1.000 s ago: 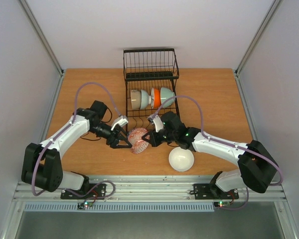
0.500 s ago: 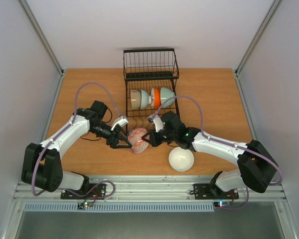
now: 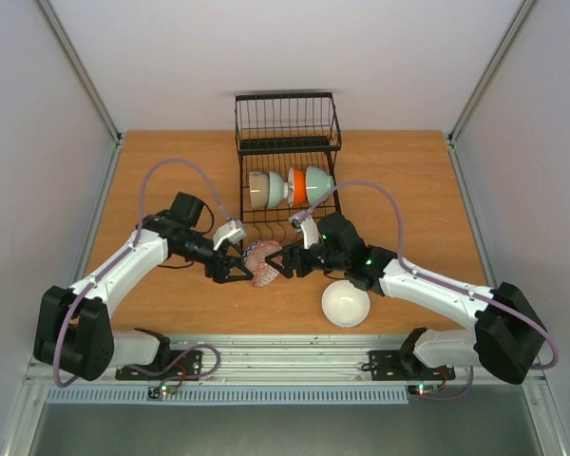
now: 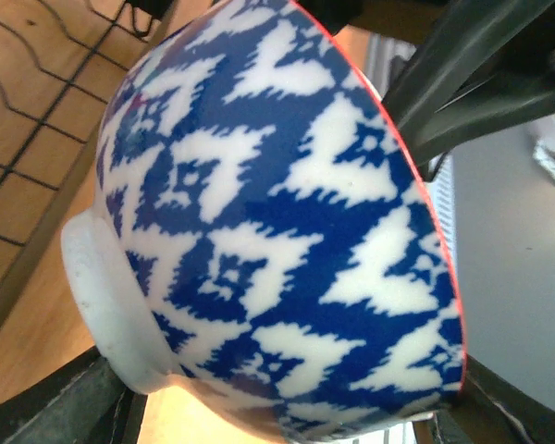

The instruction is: Load the bowls into the dish rack

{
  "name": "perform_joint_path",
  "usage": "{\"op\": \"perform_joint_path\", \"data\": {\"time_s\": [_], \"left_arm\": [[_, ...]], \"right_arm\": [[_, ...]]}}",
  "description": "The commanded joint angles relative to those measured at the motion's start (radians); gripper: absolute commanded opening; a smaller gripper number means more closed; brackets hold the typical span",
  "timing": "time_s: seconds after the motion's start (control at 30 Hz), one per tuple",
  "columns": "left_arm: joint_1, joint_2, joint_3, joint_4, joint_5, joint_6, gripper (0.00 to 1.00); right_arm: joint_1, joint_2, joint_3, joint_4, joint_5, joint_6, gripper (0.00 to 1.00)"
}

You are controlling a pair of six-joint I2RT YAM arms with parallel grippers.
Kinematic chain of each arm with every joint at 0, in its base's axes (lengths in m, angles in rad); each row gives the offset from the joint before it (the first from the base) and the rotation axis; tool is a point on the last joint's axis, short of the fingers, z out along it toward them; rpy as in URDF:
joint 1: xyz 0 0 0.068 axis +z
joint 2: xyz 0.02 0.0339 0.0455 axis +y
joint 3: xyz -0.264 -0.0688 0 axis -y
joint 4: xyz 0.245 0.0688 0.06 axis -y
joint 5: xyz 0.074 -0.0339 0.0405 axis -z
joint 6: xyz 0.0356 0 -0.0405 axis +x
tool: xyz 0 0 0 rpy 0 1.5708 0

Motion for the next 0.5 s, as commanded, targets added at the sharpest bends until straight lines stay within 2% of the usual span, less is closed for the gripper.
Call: {"op": "perform_joint_path", "data": {"time_s": [0.0,0.07,0.17,0.33,0.47], "left_arm": [[0.004,-0.054,-0.025,0.17,-0.125,-0.109,0.0],[0.004,-0.07,-0.029,0.212,-0.163,-0.15,0.01],[0.005,-0.073,-0.02,0.259,-0.221,-0.201,0.0],[-0.007,-0.077,0.009,0.324,-0.313,-0.256,0.0],[-0.058,-0.072,0.062,0.332,-0.436,-0.27,0.0]], "right_arm": [[0.009,-0.103,-0.02,-0.038,0.114,-0.016,0.78],[0.008,-0.154,-0.029,-0.078,0.162,-0.023,0.85],[0.007,-0.226,-0.051,-0.129,0.229,-0.031,0.89],[0.007,-0.344,-0.081,-0.194,0.3,-0.035,0.9],[0.007,-0.407,-0.096,-0.229,0.323,-0.028,0.91]]}}
